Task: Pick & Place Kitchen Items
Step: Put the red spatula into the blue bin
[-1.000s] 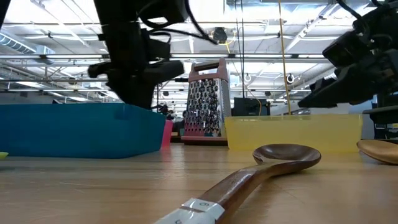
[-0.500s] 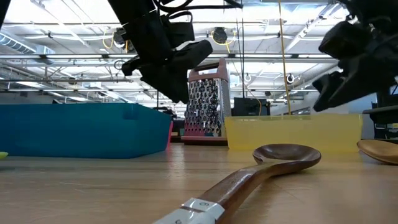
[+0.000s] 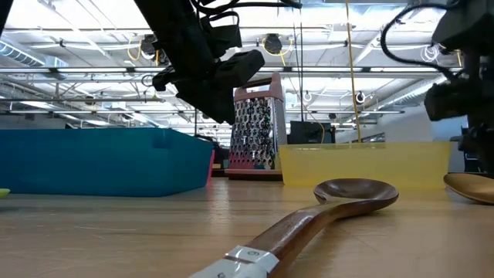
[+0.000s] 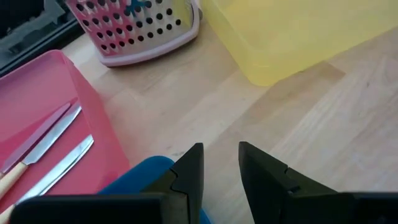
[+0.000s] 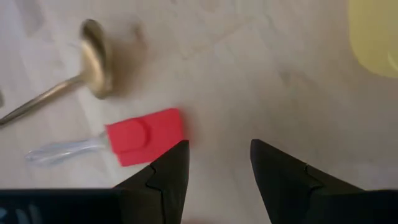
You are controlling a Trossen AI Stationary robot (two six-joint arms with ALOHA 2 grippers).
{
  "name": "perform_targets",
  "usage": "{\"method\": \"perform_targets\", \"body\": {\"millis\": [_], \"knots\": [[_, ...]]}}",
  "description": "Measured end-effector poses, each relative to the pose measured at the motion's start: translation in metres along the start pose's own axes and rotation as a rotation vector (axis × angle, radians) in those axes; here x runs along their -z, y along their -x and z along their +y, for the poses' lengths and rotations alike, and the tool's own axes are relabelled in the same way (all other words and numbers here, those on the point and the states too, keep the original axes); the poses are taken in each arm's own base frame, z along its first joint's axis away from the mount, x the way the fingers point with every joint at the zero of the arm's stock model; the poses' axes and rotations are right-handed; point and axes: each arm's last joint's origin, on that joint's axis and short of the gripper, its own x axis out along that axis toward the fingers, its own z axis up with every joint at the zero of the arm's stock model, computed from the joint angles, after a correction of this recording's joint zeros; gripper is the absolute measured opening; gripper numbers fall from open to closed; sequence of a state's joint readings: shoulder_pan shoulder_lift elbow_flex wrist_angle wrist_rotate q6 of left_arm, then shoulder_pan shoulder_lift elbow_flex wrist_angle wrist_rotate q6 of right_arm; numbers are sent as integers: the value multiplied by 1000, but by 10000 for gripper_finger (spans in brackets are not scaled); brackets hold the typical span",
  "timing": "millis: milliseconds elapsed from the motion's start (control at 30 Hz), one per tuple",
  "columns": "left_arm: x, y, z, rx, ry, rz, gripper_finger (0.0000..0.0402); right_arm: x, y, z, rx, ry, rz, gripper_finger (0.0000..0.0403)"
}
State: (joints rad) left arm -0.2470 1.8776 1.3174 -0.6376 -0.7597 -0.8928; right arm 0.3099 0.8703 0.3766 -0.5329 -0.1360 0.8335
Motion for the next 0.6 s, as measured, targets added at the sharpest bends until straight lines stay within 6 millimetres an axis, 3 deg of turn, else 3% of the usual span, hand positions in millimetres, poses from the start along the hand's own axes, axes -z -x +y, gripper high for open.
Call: {"method": "perform_targets", "body": {"millis": [600], "knots": [[0, 1, -1, 9, 16, -5, 106, 9, -24, -8, -264, -67, 8, 164]]}}
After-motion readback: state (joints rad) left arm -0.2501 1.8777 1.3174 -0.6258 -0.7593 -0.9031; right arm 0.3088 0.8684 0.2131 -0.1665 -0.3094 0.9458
